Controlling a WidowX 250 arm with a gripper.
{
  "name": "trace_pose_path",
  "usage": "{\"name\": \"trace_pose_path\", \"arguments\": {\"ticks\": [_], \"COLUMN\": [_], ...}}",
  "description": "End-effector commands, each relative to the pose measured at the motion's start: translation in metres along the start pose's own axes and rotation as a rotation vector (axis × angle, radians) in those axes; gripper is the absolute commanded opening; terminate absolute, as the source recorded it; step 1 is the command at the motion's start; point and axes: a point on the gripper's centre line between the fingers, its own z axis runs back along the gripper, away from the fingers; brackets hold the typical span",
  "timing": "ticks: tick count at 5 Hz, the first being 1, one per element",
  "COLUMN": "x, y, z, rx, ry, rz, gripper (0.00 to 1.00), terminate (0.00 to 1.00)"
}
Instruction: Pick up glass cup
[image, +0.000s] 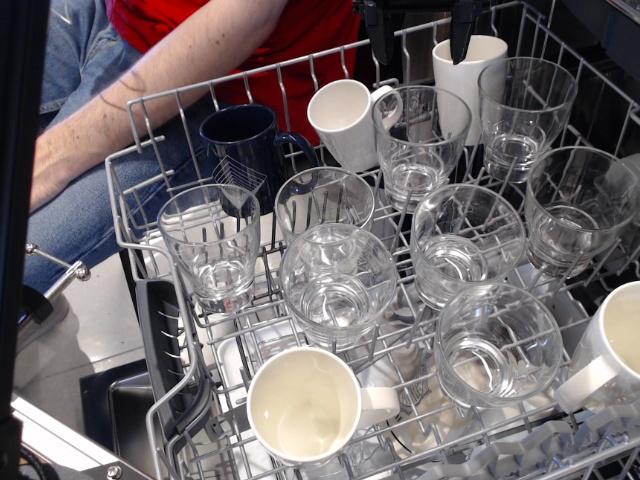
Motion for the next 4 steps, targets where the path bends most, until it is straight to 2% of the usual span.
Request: {"name": "trace_pose_path", "arguments": {"ticks": [1,2,3,4], "x": [0.000,0.006,0.007,0.005], "y": [0.000,0.000,0.005,0.010], "z": [0.000,0.001,-0.004,-0.006], "rx": [0.000,0.015,0.010,-0.027], "ry": [0.000,-0.012,-0.078,-0.141], "rz": [0.000,0.188,0.349,0.528], "gripper": [1.00,1.00,1.00,1.00], "terminate": [0.00,0.00,0.00,0.00]}}
